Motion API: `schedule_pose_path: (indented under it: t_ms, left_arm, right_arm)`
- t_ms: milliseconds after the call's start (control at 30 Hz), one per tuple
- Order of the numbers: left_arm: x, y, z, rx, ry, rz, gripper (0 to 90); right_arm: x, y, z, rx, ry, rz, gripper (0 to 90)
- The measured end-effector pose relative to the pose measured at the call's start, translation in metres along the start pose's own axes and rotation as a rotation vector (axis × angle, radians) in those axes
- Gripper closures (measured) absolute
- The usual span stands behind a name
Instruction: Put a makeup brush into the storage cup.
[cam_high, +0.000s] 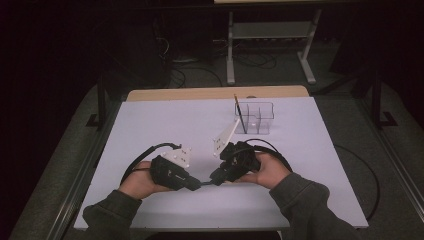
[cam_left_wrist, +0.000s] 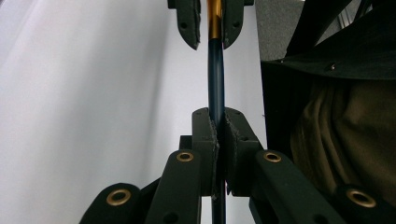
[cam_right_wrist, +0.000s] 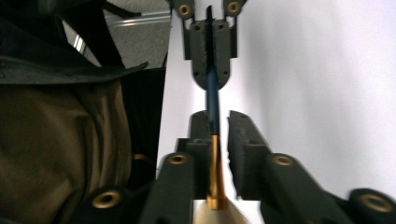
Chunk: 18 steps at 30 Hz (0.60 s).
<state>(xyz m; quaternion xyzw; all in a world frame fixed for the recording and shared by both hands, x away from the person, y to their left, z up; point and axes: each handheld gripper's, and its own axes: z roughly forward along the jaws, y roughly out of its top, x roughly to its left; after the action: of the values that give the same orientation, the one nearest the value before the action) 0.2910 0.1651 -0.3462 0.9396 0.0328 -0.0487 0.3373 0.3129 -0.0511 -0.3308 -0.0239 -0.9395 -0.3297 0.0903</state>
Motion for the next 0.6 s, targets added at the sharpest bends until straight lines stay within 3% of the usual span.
schedule_pose_path:
  t_ms: [133, 300, 600]
  left_arm:
    - [0.0, -0.005, -0.001, -0.023, 0.001, -0.016, 84.1]
    - [0.001, -0.011, -0.004, -0.043, 0.005, -0.022, 84.1]
    - [0.001, -0.014, -0.004, -0.068, -0.007, -0.028, 84.1]
  right_arm:
    - [0.0, -0.005, -0.001, -0.037, -0.003, 0.014, 66.9]
    - [-0.001, -0.013, -0.002, -0.062, -0.007, 0.024, 65.1]
    - [0.001, -0.017, -0.001, -0.071, -0.01, 0.006, 78.0]
